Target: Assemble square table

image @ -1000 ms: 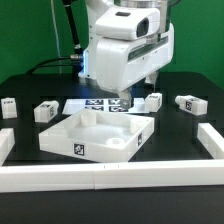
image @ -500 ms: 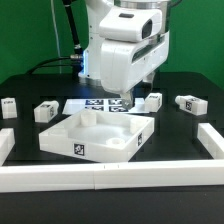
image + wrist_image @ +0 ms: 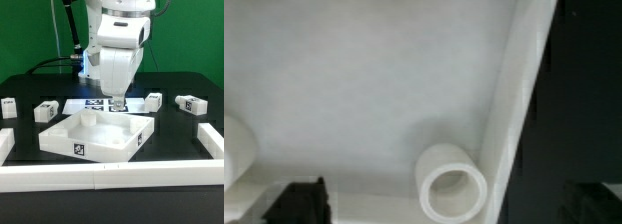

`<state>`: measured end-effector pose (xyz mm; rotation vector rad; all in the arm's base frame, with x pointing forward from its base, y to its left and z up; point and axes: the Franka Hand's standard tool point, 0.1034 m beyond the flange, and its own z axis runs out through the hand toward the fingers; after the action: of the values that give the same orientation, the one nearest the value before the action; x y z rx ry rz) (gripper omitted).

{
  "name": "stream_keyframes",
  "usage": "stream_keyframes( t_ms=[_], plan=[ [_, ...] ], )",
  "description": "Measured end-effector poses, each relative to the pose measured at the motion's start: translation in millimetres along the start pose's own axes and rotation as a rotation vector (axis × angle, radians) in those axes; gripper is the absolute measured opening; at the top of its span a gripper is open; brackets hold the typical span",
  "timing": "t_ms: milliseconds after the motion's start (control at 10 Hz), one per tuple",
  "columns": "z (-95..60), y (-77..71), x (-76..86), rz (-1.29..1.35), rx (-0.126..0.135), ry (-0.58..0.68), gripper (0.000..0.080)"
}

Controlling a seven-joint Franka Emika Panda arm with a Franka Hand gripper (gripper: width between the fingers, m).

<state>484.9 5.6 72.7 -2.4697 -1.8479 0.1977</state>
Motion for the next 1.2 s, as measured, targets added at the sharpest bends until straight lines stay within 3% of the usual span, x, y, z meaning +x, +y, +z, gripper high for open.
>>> stream_keyframes(
  t_ms=[200, 300, 500, 600, 800, 1000, 1200],
  plan=[
    [2.3, -1.7, -1.5, 0.028, 0.003, 0.006, 0.065],
    [13.0, -12.9, -7.1, 0.159, 0.015, 0.035, 0.065],
    [38.2, -26.2, -14.7, 0.244, 0.071, 0.062, 0.065],
    [47.4, -28.6, -13.5, 0.25, 0.082, 0.063, 0.065],
    [59.0, -28.9, -11.1, 0.249, 0.062, 0.072, 0.065],
    [62.0, -29.5, -11.2, 0.249, 0.067, 0.071, 0.065],
    [62.5, -29.8, -11.4, 0.25, 0.068, 0.07, 0.0391]
  ],
)
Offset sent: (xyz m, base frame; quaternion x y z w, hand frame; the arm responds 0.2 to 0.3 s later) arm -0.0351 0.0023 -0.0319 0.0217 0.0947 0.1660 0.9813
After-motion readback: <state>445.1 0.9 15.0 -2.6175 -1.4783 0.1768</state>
